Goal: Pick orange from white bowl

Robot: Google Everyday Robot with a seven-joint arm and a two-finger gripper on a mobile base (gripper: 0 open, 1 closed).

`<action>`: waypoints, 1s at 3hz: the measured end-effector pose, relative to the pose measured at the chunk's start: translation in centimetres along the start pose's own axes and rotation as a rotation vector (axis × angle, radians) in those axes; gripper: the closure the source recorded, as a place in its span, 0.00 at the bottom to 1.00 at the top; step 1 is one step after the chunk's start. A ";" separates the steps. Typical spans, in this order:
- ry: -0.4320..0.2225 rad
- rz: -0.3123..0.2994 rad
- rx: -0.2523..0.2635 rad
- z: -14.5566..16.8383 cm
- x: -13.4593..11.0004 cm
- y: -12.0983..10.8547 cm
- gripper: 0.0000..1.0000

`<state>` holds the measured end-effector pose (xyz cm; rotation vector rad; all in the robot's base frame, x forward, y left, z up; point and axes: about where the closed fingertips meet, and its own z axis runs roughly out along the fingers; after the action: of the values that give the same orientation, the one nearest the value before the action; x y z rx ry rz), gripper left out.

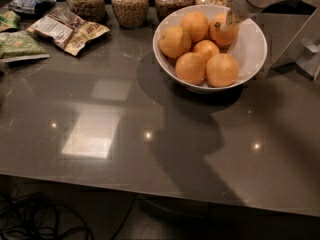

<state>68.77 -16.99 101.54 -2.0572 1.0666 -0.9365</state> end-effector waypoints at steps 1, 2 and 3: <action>-0.007 0.056 -0.038 1.4 1.1 1.2 0.35; -0.012 0.095 -0.088 2.5 1.8 2.2 0.32; -0.009 0.126 -0.138 3.5 2.6 3.2 0.34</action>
Offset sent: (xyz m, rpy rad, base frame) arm 0.0267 -0.0336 -0.0386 0.0610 0.1627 -0.1119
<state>71.43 -19.98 97.92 -2.0740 1.2714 -0.8093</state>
